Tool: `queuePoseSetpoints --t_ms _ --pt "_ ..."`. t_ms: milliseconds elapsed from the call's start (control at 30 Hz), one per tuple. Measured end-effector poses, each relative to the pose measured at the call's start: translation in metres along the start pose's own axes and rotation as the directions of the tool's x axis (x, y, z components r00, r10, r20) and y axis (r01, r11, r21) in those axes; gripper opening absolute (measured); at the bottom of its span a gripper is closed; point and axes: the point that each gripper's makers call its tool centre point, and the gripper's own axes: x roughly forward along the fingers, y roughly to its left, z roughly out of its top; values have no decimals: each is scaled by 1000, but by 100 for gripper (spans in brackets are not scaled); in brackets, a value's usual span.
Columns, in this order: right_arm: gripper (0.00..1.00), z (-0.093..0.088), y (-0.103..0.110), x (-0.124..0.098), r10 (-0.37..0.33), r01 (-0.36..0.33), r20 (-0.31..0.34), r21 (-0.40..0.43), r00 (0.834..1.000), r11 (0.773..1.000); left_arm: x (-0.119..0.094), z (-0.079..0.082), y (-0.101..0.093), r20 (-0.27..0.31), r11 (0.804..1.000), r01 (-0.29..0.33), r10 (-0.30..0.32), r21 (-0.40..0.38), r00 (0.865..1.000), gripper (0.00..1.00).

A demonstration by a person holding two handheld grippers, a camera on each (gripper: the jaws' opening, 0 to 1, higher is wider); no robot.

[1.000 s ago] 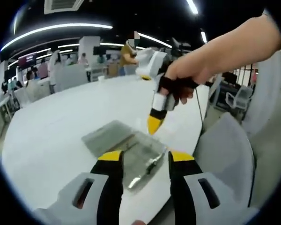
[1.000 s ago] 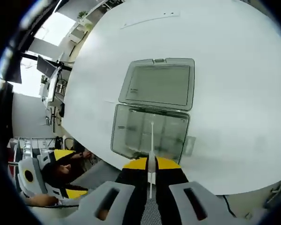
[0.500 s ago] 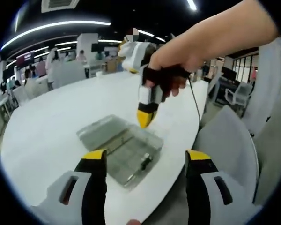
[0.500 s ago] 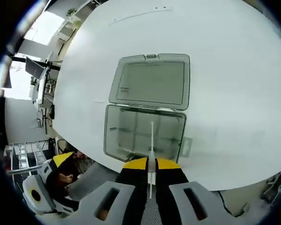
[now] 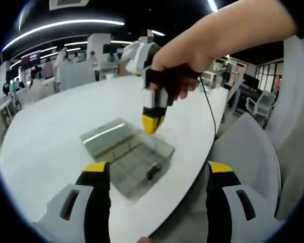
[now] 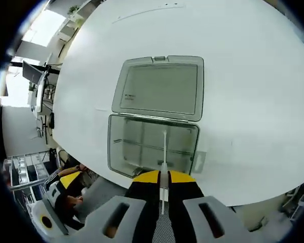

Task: Insert the divider into the dual guide fixture by aligning both edges with the guide slots and pushing it downward to the bottom, including one-sided entry, uneven engagement, binding, and posture correction.

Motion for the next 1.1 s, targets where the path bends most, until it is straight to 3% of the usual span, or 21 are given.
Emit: queuePoseSetpoints --t_ms 500,1100 --pt "0 3 3 9 -23 23 -10 -28 1000 999 -4 -2 8 -9 999 -32 32 -30 999 80" --pt "0 9 2 17 -34 34 -19 -16 999 999 -5 -7 9 -30 999 -39 37 -35 999 78"
